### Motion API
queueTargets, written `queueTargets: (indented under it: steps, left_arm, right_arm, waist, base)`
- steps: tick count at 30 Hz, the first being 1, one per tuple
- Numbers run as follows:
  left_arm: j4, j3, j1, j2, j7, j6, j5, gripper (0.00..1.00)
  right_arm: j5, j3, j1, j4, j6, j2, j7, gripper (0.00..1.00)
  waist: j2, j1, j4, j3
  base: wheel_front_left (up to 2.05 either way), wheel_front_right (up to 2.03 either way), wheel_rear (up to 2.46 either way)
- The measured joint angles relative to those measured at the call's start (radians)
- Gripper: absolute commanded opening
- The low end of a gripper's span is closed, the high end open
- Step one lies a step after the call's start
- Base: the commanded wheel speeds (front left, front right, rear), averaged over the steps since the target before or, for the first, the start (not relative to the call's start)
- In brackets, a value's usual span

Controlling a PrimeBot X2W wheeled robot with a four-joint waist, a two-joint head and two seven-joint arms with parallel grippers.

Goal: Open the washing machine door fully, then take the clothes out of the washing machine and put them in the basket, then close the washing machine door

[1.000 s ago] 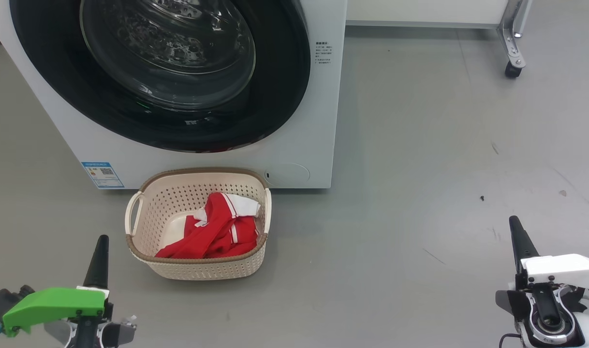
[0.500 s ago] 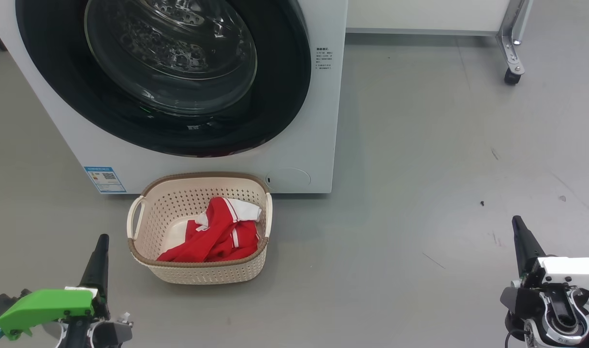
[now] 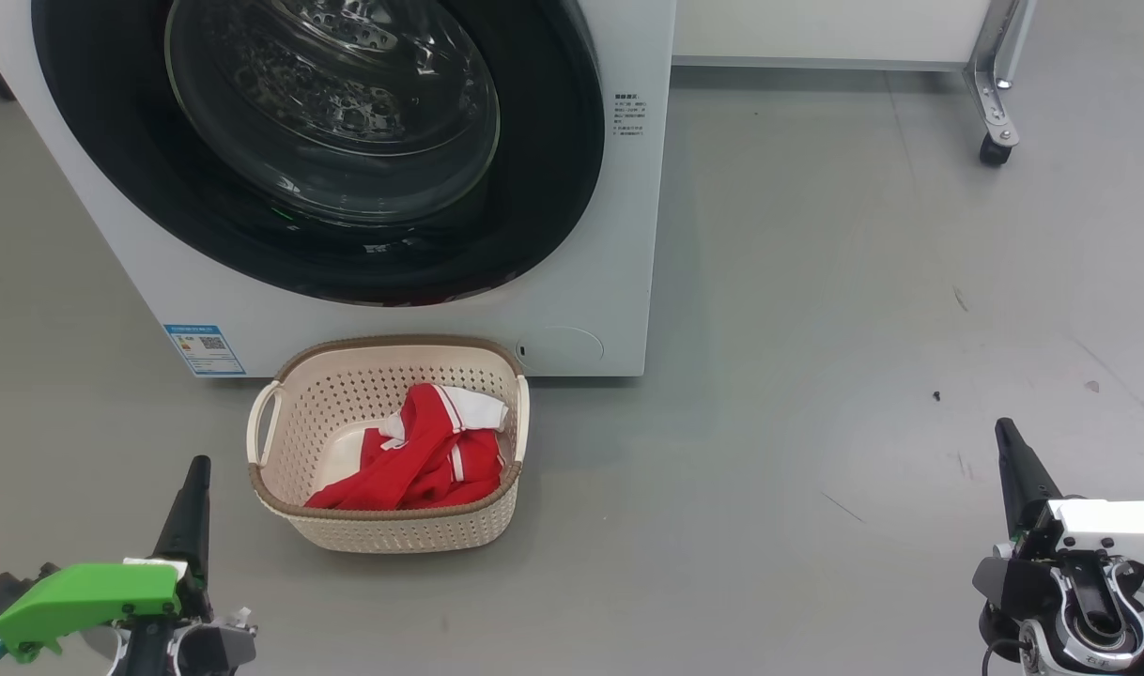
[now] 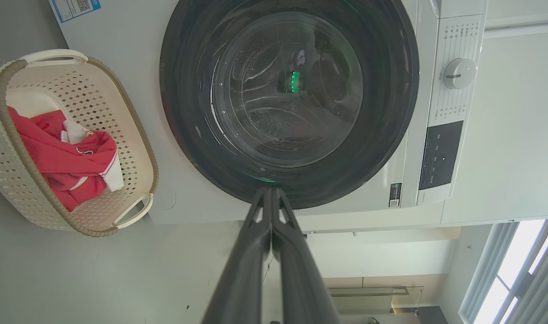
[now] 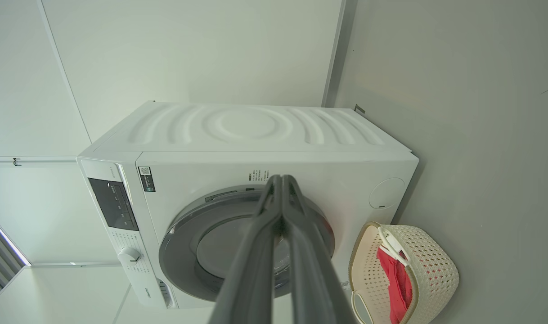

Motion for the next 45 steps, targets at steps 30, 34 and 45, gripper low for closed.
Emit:
queueTargets:
  steps: [30, 34, 45]
  left_arm:
    - [0.000, 0.001, 0.000, 0.000, 0.001, 0.000, 0.000, 0.00]
    - [0.000, 0.001, 0.000, 0.000, 0.001, 0.000, 0.000, 0.00]
    - [0.000, 0.002, 0.000, 0.000, 0.001, 0.000, 0.000, 0.00]
  right_arm:
    - [0.000, 0.000, 0.000, 0.000, 0.000, 0.000, 0.000, 0.00]
    - [0.000, 0.000, 0.000, 0.000, 0.000, 0.000, 0.000, 0.00]
    - [0.000, -0.001, 0.000, 0.000, 0.000, 0.000, 0.000, 0.00]
  waist:
    - [0.0000, 0.0000, 0.000, 0.000]
    - [0.0000, 0.0000, 0.000, 0.000]
    - [0.0000, 0.0000, 0.000, 0.000]
  base:
    - [0.00, 0.00, 0.00]
    - [0.00, 0.00, 0.00]
    - [0.00, 0.00, 0.00]
